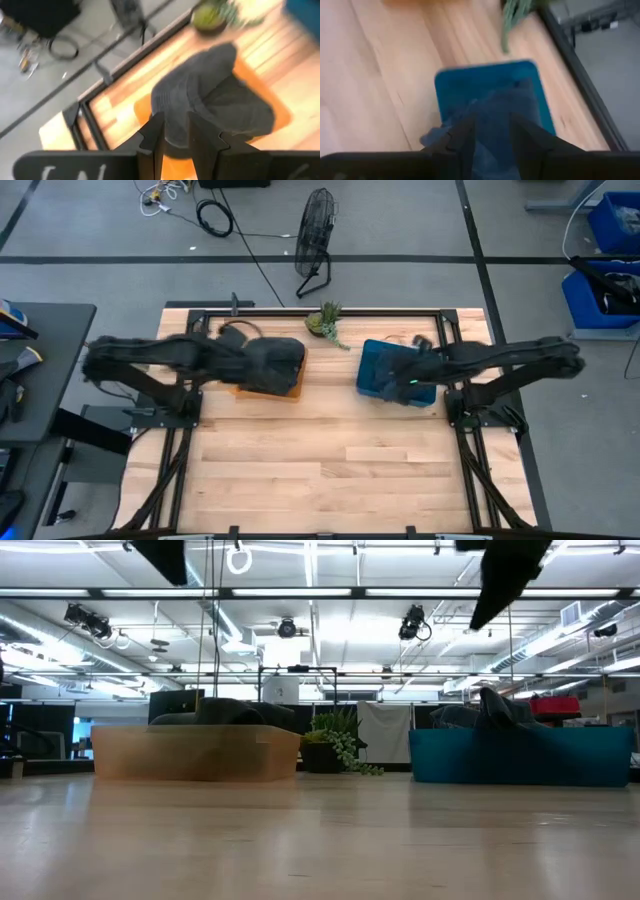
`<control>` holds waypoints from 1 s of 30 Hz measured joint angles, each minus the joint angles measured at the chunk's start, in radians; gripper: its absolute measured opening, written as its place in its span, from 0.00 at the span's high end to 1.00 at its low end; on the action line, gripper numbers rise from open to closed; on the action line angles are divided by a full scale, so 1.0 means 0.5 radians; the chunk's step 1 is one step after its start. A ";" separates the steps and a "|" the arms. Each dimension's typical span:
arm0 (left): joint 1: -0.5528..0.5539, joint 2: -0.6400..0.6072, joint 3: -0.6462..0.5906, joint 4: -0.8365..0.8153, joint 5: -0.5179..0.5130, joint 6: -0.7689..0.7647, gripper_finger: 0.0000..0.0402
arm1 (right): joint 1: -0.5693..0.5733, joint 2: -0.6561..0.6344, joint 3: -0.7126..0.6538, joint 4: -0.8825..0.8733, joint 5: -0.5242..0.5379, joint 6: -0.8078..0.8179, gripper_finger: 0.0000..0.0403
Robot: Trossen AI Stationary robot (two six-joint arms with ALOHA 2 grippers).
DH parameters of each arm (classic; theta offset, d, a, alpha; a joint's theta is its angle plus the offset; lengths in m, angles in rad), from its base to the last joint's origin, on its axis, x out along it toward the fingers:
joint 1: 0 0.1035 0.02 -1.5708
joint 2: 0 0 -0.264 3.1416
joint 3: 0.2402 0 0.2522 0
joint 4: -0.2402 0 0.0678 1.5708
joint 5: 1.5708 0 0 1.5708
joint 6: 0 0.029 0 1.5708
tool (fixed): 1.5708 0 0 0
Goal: Pick & Place hat
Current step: Return to Home Position
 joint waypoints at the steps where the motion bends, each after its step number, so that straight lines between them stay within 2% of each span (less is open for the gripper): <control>1: -0.051 -0.066 0.001 -0.003 -0.047 -0.001 0.79 | 0.011 -0.086 0.000 0.007 0.008 0.002 0.70; 4: -0.242 -0.254 -0.042 0.002 -0.207 -0.002 0.79 | 0.053 -0.343 -0.068 0.165 0.006 -0.022 0.70; 7: -0.433 -0.468 -0.202 0.019 -0.289 -0.113 0.79 | 0.119 -0.616 -0.250 0.334 -0.012 -0.061 0.70; 12: -0.719 -0.867 -0.723 0.070 -0.469 -0.547 0.79 | 0.225 -1.056 -0.642 0.595 -0.057 0.004 0.70; 15: -0.857 -1.087 -1.080 0.231 -0.621 -0.676 0.79 | 0.275 -1.323 -0.856 0.827 -0.062 0.009 0.70; 18: -0.976 -1.275 -1.438 0.476 -0.824 -0.659 0.79 | 0.299 -1.567 -1.051 1.156 -0.057 -0.184 0.70; 22: -1.111 -1.451 -1.809 0.771 -0.921 -0.660 0.79 | 0.304 -1.846 -1.323 1.565 -0.134 -0.374 0.70; 26: -1.221 -1.555 -2.035 1.091 -0.938 -0.564 0.79 | 0.304 -2.039 -1.540 1.759 -0.369 -0.475 0.70; 30: -1.313 -1.615 -2.155 1.519 -0.895 -0.191 0.79 | 0.304 -2.136 -1.704 1.905 -0.462 -0.640 0.70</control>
